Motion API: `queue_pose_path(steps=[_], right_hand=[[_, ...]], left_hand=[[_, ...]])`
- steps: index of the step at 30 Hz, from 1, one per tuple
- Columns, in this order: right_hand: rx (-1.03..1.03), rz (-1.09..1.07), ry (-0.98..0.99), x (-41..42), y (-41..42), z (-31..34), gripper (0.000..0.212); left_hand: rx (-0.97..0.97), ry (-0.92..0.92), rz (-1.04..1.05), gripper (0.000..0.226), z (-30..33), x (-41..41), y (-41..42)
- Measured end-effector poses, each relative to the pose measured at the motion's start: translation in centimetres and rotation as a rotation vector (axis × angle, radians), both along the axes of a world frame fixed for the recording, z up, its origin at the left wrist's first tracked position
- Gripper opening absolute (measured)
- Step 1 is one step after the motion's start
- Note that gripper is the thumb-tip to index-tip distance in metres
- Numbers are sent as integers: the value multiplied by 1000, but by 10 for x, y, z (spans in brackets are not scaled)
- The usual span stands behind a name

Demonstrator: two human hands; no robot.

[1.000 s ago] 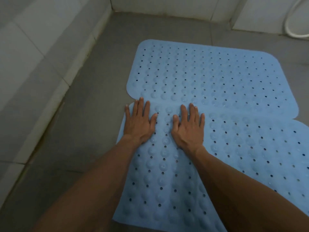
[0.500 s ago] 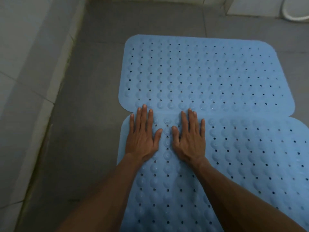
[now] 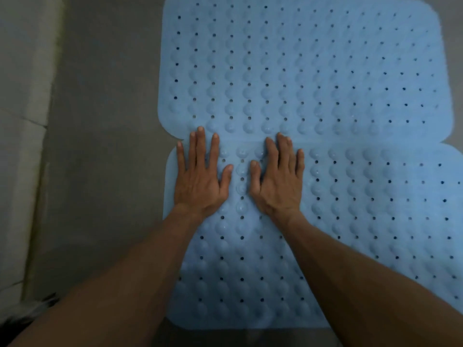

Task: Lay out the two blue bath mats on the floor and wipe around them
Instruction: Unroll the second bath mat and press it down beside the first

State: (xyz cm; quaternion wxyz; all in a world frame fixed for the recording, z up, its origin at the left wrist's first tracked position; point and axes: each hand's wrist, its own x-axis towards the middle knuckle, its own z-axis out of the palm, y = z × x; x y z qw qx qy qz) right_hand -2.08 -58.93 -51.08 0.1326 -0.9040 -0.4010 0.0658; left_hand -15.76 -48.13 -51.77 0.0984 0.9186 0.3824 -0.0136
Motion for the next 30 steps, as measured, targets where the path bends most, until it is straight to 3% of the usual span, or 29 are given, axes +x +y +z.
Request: queue_pose_path(steps=[5,10,14,24,30], right_hand=[[18,26,16,1,-3,-2,64],[37,93,154,7,-10,6,63],[-9,165,177,38,-53,14,58],[-39,-26,-48,196,-225,13,62],[38,-65,-56,265,-235,0,64]], left_hand=[[39,-18,-5,74,-7,-2,0],[85,46,36,73,-4,2,-7],[93,73,113,69,13,22,-36],[-6,-166,10,68,20,207,-193],[-16,-131,25,69,5,278,-231]])
